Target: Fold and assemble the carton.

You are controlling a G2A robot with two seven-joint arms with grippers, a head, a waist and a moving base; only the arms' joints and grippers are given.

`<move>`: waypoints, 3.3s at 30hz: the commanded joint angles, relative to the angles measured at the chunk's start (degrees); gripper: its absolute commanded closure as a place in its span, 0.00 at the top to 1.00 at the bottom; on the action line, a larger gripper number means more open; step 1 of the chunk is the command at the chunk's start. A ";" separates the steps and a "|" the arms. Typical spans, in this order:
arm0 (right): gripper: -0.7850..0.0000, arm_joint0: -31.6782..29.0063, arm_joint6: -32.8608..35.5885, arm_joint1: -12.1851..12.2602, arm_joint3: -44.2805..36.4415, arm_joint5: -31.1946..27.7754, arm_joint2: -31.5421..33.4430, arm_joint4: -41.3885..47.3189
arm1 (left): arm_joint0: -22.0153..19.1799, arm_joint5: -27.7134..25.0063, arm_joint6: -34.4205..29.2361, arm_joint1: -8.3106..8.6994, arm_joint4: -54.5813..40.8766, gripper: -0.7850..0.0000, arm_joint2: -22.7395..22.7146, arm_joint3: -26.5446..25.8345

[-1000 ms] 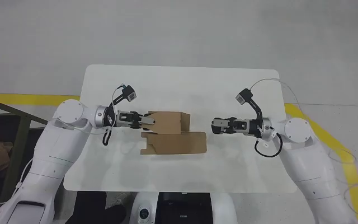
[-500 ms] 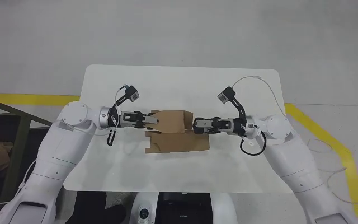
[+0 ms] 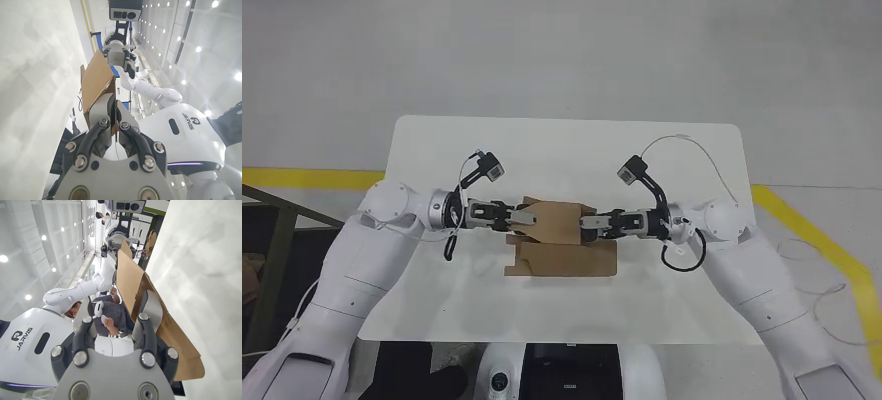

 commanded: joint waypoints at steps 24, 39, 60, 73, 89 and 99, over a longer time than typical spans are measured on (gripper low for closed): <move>0.45 1.39 -1.34 -2.27 4.95 -1.98 -3.02 3.64 | 0.50 0.34 -0.25 -0.60 -1.28 0.00 1.38 0.43; 0.42 0.51 -0.82 -2.65 5.34 -2.43 -2.31 4.65 | 2.55 0.67 0.35 -0.36 -0.96 0.00 0.07 0.63; 0.03 0.60 -0.79 -3.38 5.63 -2.50 -2.33 3.56 | 2.33 0.82 0.35 -0.71 -0.89 0.00 0.63 0.50; 0.00 0.67 -0.24 -3.46 5.07 -1.34 -1.92 2.01 | 1.68 0.28 0.08 -0.87 -1.60 1.00 0.29 -0.05; 0.00 1.17 -0.33 -3.28 4.11 1.20 -0.82 -0.78 | 2.56 -0.35 1.89 -0.86 -7.59 1.00 -3.21 -1.84; 0.00 1.31 -1.29 -3.26 4.74 1.53 -0.81 -3.42 | 0.47 -1.37 0.69 -1.69 -11.67 1.00 -2.20 -0.90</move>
